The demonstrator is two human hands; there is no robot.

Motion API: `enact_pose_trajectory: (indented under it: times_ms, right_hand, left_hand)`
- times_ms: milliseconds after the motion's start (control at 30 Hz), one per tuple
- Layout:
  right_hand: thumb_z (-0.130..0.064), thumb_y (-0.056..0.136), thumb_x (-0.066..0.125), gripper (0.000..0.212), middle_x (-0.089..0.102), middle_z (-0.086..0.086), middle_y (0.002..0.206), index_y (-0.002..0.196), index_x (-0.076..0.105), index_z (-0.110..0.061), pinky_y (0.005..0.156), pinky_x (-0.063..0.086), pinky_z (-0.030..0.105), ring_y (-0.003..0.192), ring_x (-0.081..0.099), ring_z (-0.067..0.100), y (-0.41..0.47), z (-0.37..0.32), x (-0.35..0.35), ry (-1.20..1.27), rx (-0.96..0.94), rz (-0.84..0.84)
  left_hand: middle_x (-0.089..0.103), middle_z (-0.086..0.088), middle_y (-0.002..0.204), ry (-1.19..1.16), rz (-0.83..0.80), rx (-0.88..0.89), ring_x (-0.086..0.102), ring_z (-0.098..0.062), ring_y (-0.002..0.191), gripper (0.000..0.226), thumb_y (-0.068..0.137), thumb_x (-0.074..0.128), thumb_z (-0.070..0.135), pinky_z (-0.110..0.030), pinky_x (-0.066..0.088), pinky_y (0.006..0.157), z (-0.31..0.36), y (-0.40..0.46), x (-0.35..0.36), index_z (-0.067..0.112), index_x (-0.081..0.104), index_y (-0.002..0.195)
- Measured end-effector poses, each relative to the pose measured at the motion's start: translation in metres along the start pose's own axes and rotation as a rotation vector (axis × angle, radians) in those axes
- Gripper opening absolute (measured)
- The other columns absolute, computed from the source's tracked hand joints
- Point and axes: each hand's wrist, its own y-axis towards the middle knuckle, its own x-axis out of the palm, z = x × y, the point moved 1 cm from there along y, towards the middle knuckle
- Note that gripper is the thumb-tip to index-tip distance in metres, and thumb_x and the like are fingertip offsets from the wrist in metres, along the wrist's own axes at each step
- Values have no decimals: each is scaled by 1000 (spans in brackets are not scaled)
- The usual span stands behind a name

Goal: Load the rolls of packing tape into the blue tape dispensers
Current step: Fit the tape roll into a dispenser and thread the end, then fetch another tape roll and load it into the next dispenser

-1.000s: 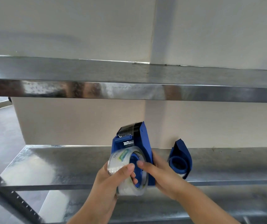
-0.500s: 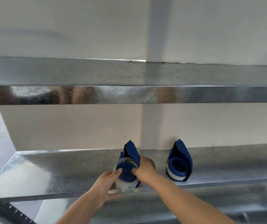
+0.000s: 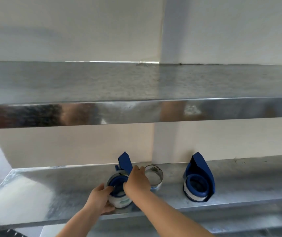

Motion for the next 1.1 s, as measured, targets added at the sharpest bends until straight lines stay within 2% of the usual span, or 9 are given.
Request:
enact_pose_trajectory:
  times_ms: [133, 233, 367, 467, 600, 733, 867, 1000, 1100]
  right_hand:
    - [-18, 84, 63, 57, 32, 13, 140, 130, 32, -7, 89, 50, 35, 117, 53, 28, -1, 3, 4, 46, 38, -29]
    - [-18, 84, 63, 57, 34, 13, 137, 130, 32, -7, 93, 49, 36, 120, 50, 29, 0, 3, 4, 38, 34, -11]
    - [-26, 82, 63, 58, 36, 12, 134, 128, 34, -7, 91, 47, 37, 120, 48, 30, 1, 7, 4, 67, 21, -27]
    - [-39, 81, 53, 50, 48, 12, 123, 120, 46, -8, 87, 48, 37, 106, 54, 27, 0, 14, 1, 279, 10, -53]
    - [-25, 89, 47, 33, 61, 8, 115, 118, 55, -11, 78, 43, 25, 92, 56, 16, -3, 41, -19, 474, -62, 128]
    - [-31, 81, 56, 45, 34, 4, 140, 125, 46, -23, 96, 42, 31, 124, 41, 22, -1, 92, -32, -3, -147, 251]
    - [-35, 78, 64, 43, -1, 6, 157, 118, 49, -26, 113, 25, 33, 144, 10, 27, 6, 117, -22, -79, -145, 58]
    - [-35, 76, 68, 28, 26, 5, 151, 92, 48, -23, 108, 28, 24, 139, 28, 19, 9, 122, -17, 85, -174, 104]
    - [-37, 75, 69, 29, 44, 0, 135, 80, 44, -23, 94, 38, 18, 118, 50, 16, 6, 124, -17, 86, -197, 157]
  left_hand:
    - [68, -16, 101, 327, 51, 127, 64, -34, 92, 22, 93, 47, 21, -43, 57, 76, 2, 5, -6, 8, 58, 106]
    - [68, -9, 105, 687, 93, 255, 62, -28, 98, 27, 93, 42, 30, -33, 48, 82, 5, 3, -8, 14, 59, 107]
    - [66, -11, 101, 692, 73, 297, 60, -27, 91, 27, 94, 42, 25, -31, 43, 74, 3, 6, -6, 8, 58, 109]
    - [59, -12, 108, 714, 93, 313, 54, -25, 84, 28, 95, 42, 27, -30, 40, 74, 2, 5, -6, 7, 57, 109]
    - [49, -16, 121, 767, 102, 323, 49, -25, 84, 30, 96, 40, 28, -30, 38, 77, 1, 3, -7, 7, 55, 111]
    - [49, -18, 124, 758, 97, 333, 56, -33, 103, 33, 96, 39, 27, -35, 41, 88, 0, 4, -5, 11, 50, 123]
    - [45, -18, 135, 700, 161, 346, 49, -35, 120, 45, 95, 40, 34, -41, 40, 99, -3, 1, -5, 14, 39, 135]
    - [52, -8, 126, 616, 380, 725, 53, -29, 113, 39, 90, 53, 23, -40, 43, 93, 6, -25, 3, 14, 48, 127]
    - [57, 7, 104, 605, 190, 1111, 59, -15, 91, 27, 84, 52, 24, -27, 46, 77, 15, -54, 25, 17, 60, 109]
